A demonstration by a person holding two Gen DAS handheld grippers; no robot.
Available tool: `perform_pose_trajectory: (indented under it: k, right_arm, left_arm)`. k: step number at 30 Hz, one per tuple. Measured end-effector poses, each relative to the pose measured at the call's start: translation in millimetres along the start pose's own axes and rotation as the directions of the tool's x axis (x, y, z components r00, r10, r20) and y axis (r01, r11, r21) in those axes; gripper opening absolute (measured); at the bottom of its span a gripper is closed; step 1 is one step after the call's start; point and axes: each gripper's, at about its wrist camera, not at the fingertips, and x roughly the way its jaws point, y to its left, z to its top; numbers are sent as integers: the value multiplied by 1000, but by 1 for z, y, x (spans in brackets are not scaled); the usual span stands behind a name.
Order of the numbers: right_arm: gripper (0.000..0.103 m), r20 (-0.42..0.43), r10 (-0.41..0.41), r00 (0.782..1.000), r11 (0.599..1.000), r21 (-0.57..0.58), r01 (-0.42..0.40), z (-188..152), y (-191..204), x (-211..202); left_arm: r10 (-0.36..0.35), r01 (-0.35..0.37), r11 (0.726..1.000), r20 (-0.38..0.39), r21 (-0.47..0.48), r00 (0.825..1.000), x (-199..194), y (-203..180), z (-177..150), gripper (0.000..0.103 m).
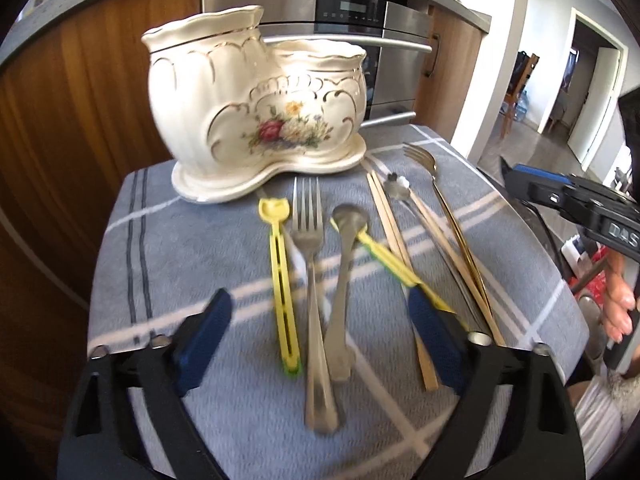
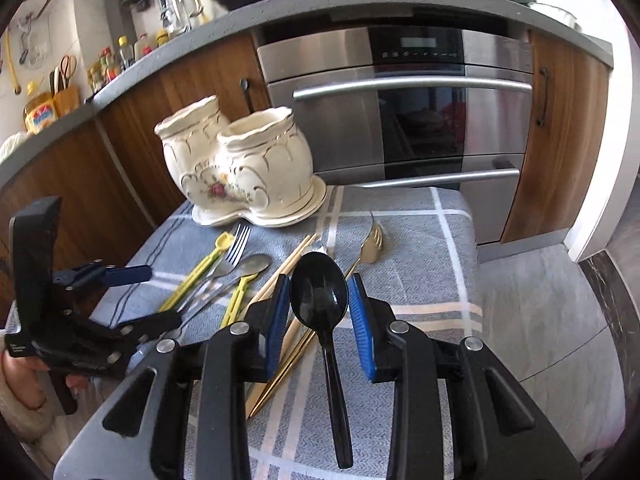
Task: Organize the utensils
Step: 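Lift the black spoon with the right tool while the left tool grasps a silver fork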
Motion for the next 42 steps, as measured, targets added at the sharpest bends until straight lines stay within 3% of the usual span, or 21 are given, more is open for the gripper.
perform_pose_trajectory:
  k: [4, 8, 12, 23, 26, 31, 42]
  right_arm:
    - [30, 29, -7, 1000, 1000, -12, 7, -3, -1, -9]
    - [30, 40, 3, 999, 1000, -21, -2, -4, 1, -14]
    - [30, 44, 5, 999, 999, -36, -3, -7, 2, -17]
    - [30, 52, 19, 998, 999, -27, -17, -8, -6, -23]
    - [30, 53, 19, 998, 999, -28, -17, -8, -7, -24]
    - [30, 54, 18, 998, 999, -33, -16, -9, -6, -25]
    - [30, 57, 17, 998, 999, -40, -15, -9, -3, -24]
  left_arm:
    - [26, -27, 999, 25, 44, 999, 11, -6, 16, 63]
    - [8, -9, 1000, 39, 27, 999, 26, -3, 34, 56]
    - [-1, 1, 1000, 10, 19, 1000, 44, -2, 42, 41]
    - [138, -138, 986, 7, 94, 990, 67, -12, 54, 39]
    - [134, -133, 988, -13, 84, 991, 74, -10, 59, 36]
    - [143, -141, 987, -30, 79, 989, 82, -8, 63, 23]
    - [74, -78, 995, 61, 59, 995, 45, -9, 54, 22]
